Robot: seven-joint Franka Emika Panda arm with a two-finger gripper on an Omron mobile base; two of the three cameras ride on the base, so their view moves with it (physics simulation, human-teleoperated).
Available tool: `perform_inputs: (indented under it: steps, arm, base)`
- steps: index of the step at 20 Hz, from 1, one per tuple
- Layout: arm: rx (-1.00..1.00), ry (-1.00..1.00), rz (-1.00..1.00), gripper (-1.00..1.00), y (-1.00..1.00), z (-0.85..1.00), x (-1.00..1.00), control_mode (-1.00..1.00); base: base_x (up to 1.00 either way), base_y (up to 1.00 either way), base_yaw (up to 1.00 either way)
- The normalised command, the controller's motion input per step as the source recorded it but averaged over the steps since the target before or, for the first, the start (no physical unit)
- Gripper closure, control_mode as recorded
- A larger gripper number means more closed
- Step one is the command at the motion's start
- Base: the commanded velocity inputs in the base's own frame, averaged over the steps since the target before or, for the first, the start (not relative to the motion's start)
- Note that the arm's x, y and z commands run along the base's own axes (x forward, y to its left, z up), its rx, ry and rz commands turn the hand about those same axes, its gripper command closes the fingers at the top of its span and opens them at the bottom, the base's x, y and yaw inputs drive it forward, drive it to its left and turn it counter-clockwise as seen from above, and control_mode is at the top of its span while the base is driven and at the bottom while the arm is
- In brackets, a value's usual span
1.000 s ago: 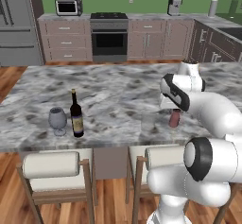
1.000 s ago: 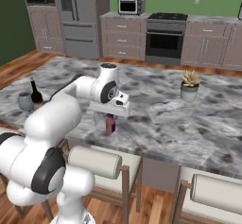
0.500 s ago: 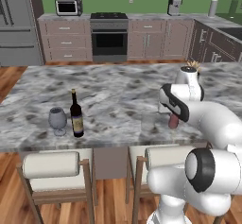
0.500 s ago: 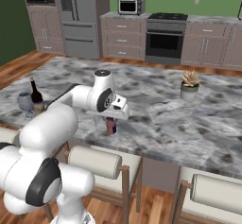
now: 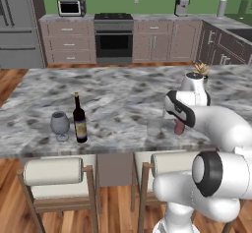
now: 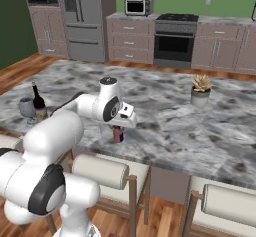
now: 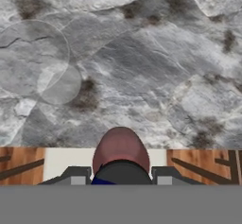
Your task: There is a wine glass and glass cup on the dining counter. Place the wine bottle next to the wine glass and the juice bottle next to the glass cup.
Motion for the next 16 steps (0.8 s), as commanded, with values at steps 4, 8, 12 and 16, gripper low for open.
perform_inputs:
  steps: [4, 8, 12, 16]
  arm:
    - [0.0, 0.0, 0.0, 1.0, 0.0, -0.06, 0.12, -1.0]
    - [0.0, 0.0, 0.0, 1.0, 0.0, -0.12, 0.07, -1.0]
    - [0.0, 0.0, 0.0, 1.0, -0.01, -0.12, 0.07, -1.0]
    - [0.0, 0.0, 0.0, 1.0, -0.03, -0.11, 0.1, -1.0]
  base:
    - [0.0, 0.0, 0.0]
    - [0.0, 0.0, 0.0]
    - [0.0, 0.0, 0.0]
    - [0.0, 0.0, 0.0]
